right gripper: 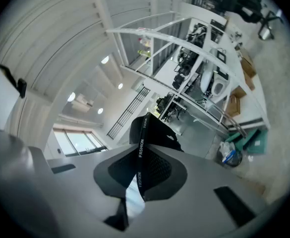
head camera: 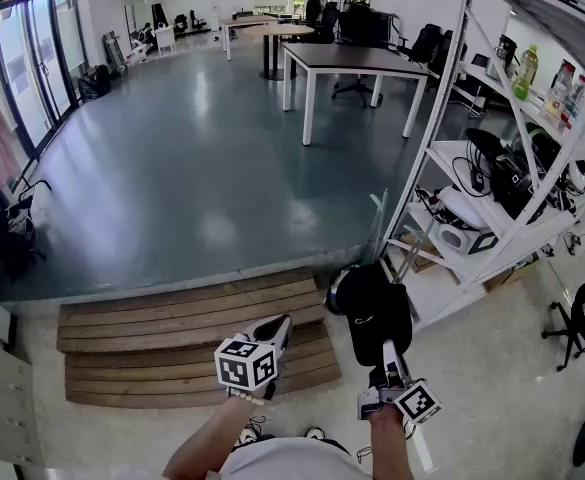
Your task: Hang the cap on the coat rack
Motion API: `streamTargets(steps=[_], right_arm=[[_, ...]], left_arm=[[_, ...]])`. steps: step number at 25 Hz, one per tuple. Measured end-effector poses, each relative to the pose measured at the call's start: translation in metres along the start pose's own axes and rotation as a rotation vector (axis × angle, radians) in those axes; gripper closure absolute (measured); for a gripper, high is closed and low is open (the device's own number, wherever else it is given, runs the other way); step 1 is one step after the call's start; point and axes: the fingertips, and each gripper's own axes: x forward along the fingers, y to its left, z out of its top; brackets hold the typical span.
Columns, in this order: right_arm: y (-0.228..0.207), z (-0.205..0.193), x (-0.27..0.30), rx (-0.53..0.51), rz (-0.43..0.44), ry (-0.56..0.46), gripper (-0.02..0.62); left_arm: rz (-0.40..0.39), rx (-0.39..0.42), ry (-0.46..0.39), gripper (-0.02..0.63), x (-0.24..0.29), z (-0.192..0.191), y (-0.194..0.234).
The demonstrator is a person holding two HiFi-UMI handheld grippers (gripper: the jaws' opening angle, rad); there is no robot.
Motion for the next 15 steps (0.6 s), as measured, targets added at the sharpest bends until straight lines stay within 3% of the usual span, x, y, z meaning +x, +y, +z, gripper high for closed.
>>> streamTargets(steps=[5, 7, 15], right_arm=[[0.01, -0.019, 0.016, -0.273, -0.059, 0.102, 0.575], [0.016, -0.027, 0.019, -0.335, -0.079, 0.129, 0.575], [0.033, -0.048, 0.023, -0.337, -0.075, 0.169, 0.575]], left_arm=[[0.008, 0.037, -0.012, 0.603, -0.01, 0.008, -0.004], [0.008, 0.055, -0.012, 0.603, -0.015, 0.009, -0.006], [0.019, 0.064, 0.002, 0.603, -0.031, 0.002, 0.002]])
